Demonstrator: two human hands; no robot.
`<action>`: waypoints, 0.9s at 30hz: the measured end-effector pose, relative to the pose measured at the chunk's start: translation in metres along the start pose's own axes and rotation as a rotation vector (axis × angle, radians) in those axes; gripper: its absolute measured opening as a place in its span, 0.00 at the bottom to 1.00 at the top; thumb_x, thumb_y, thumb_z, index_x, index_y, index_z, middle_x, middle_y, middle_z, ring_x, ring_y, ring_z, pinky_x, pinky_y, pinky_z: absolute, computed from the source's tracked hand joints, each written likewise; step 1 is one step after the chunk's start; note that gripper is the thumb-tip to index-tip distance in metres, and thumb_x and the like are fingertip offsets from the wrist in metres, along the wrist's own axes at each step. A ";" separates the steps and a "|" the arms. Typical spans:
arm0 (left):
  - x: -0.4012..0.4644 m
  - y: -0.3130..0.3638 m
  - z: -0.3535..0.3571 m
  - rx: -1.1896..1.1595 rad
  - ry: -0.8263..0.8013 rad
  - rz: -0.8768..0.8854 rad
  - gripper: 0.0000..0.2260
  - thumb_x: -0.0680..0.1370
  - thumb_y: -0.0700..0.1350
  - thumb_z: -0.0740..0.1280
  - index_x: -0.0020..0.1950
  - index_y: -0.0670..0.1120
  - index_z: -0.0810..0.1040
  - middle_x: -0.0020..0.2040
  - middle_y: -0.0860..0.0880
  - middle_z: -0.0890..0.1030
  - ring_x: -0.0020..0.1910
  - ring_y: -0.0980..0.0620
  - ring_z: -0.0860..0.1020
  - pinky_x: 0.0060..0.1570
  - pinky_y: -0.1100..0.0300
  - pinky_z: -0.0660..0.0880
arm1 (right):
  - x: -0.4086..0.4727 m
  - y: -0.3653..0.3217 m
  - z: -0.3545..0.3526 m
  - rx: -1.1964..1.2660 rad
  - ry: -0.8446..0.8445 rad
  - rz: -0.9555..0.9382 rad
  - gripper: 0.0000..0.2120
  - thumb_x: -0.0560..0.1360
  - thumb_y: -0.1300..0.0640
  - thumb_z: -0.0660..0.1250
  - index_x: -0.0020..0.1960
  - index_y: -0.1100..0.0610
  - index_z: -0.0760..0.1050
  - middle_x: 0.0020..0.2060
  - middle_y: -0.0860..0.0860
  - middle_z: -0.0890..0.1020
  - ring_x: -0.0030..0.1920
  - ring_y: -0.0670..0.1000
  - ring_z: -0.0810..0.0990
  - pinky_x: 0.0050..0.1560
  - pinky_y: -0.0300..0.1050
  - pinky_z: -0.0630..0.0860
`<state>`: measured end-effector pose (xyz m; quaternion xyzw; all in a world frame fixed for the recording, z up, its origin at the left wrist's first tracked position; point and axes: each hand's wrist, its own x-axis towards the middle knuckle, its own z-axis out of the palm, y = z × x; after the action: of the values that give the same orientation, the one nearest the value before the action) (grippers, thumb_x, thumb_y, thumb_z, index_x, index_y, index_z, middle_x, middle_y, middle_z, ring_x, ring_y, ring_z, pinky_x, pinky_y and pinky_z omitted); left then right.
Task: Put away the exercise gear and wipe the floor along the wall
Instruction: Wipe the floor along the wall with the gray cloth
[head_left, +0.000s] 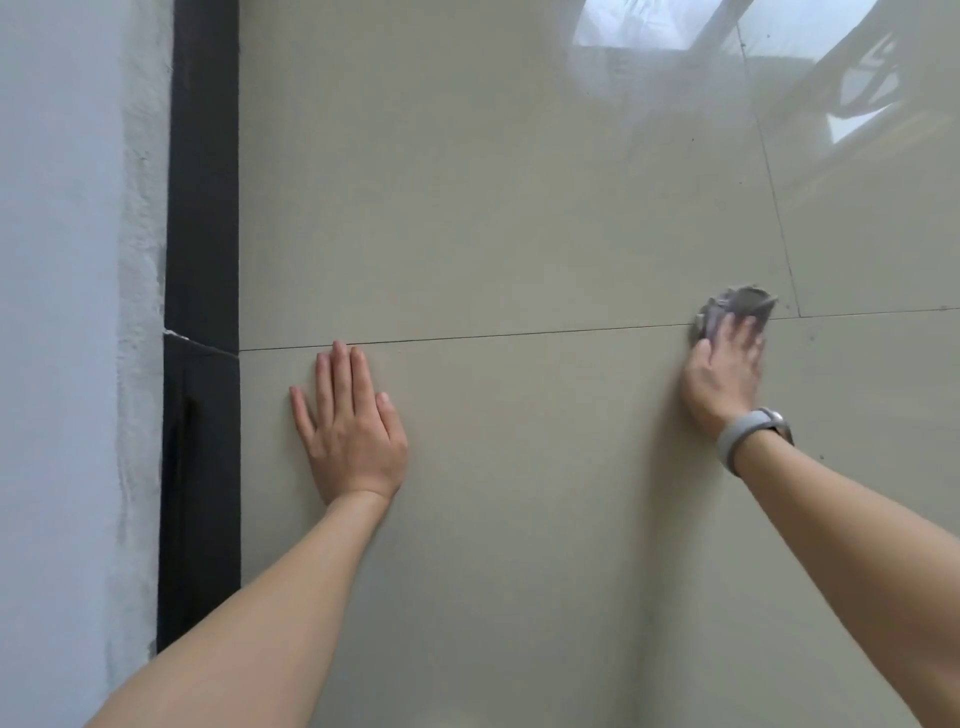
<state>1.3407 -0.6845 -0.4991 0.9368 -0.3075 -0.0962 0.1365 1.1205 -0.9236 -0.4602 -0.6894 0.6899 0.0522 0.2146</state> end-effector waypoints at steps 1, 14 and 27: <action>0.000 -0.001 0.001 -0.001 0.009 0.000 0.26 0.76 0.49 0.47 0.72 0.43 0.63 0.74 0.46 0.62 0.73 0.47 0.60 0.72 0.48 0.45 | 0.008 -0.002 -0.004 0.033 0.021 0.131 0.25 0.80 0.56 0.47 0.75 0.59 0.45 0.76 0.56 0.44 0.76 0.57 0.41 0.74 0.51 0.39; 0.005 -0.007 0.005 -0.234 0.176 -0.047 0.24 0.77 0.45 0.51 0.69 0.34 0.64 0.70 0.36 0.67 0.71 0.39 0.63 0.71 0.53 0.52 | -0.095 -0.125 0.084 -0.209 -0.380 -1.312 0.27 0.74 0.57 0.45 0.73 0.54 0.59 0.74 0.51 0.60 0.73 0.47 0.49 0.72 0.43 0.40; 0.010 0.012 -0.029 0.172 -0.405 -0.109 0.34 0.79 0.59 0.48 0.74 0.40 0.37 0.76 0.41 0.37 0.75 0.44 0.36 0.74 0.50 0.37 | -0.026 -0.017 -0.011 -0.342 -0.538 -0.267 0.29 0.80 0.51 0.47 0.75 0.60 0.39 0.75 0.59 0.42 0.75 0.56 0.38 0.75 0.51 0.40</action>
<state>1.3494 -0.6943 -0.4690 0.9217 -0.2846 -0.2631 -0.0141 1.1338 -0.9048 -0.4366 -0.7612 0.4934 0.3185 0.2751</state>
